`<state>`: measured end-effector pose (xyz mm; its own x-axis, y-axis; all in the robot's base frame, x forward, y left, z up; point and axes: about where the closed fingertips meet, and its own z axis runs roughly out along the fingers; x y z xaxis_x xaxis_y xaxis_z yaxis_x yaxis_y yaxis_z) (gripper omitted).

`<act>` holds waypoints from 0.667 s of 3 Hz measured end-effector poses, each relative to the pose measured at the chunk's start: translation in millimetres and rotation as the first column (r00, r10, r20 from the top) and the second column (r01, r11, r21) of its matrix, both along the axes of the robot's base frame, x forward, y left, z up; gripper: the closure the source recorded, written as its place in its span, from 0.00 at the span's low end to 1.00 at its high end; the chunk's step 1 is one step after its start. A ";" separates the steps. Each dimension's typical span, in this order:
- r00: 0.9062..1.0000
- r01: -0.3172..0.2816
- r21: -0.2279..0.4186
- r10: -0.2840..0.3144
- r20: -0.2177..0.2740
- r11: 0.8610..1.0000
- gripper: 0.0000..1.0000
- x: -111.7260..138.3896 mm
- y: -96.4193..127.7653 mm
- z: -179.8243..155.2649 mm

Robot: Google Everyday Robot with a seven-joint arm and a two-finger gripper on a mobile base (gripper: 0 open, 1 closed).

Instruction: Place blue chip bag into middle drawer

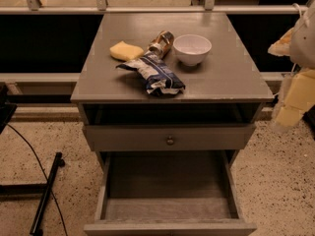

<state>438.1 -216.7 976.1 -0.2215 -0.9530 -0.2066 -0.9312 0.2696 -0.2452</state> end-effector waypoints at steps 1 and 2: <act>1.000 0.000 0.000 0.000 0.000 1.000 0.00 0.0 0.0 0.0; 0.996 -0.088 -0.006 0.088 0.029 0.996 0.00 29.5 24.5 -18.4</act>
Offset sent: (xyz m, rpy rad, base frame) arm 0.0494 0.0334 -0.0302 -0.0045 -0.0399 0.1354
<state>467.6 -192.2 957.7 -0.1312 -0.9695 -0.2072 -0.9437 0.1861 -0.2734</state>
